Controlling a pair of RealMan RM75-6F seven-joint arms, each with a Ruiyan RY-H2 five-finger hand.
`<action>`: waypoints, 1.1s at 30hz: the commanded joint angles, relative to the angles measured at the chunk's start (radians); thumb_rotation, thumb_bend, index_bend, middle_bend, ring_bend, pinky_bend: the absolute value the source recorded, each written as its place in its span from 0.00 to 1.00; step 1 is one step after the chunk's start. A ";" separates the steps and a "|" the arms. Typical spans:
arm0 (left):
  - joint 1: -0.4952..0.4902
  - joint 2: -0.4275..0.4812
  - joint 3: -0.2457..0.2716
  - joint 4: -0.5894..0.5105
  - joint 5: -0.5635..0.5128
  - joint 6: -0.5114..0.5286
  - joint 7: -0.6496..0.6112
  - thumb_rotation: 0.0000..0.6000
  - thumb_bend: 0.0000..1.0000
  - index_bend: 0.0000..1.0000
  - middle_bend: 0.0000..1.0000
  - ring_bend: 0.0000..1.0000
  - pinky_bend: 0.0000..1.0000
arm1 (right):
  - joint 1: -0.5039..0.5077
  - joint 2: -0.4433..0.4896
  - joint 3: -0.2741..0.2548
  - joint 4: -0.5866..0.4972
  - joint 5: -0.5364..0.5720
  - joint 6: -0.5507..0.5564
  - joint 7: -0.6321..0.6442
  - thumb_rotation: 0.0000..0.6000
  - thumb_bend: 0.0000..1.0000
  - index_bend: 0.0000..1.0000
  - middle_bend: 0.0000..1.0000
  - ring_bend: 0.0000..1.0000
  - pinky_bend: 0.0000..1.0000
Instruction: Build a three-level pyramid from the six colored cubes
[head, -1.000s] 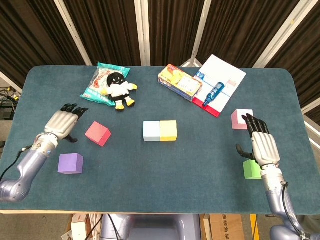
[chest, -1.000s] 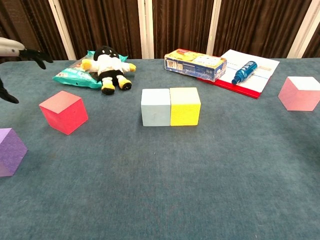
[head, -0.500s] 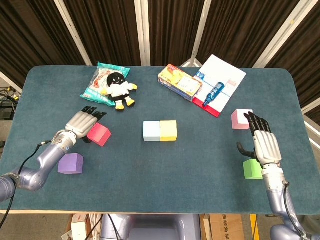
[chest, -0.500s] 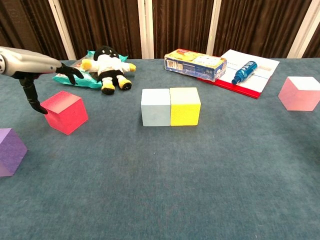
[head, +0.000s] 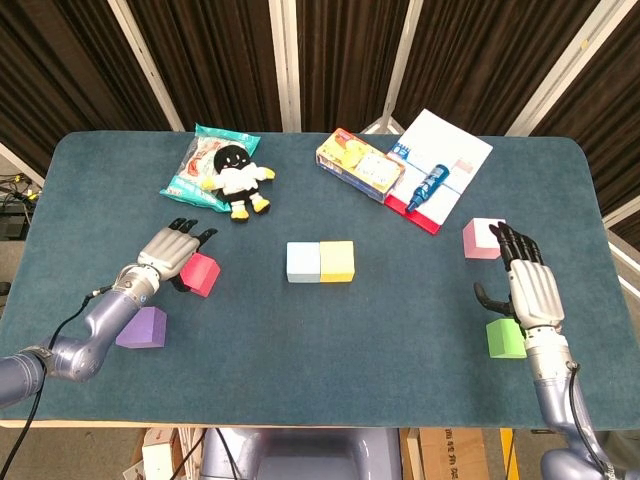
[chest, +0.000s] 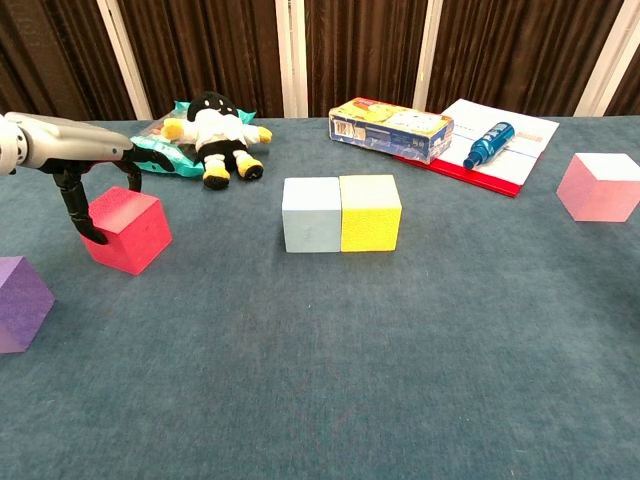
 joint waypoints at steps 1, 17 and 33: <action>0.006 -0.002 -0.017 -0.027 -0.055 0.041 -0.007 1.00 0.13 0.04 0.42 0.03 0.06 | -0.003 -0.001 0.002 -0.002 -0.003 -0.002 0.002 1.00 0.38 0.00 0.00 0.00 0.00; -0.081 -0.056 -0.088 -0.198 -0.593 0.283 0.188 1.00 0.15 0.05 0.43 0.04 0.06 | -0.015 0.002 0.016 -0.011 -0.026 -0.020 0.025 1.00 0.38 0.00 0.00 0.00 0.00; -0.231 -0.128 -0.117 -0.158 -0.816 0.309 0.365 1.00 0.15 0.05 0.41 0.04 0.06 | -0.024 0.013 0.034 -0.020 -0.034 -0.031 0.056 1.00 0.38 0.00 0.00 0.00 0.00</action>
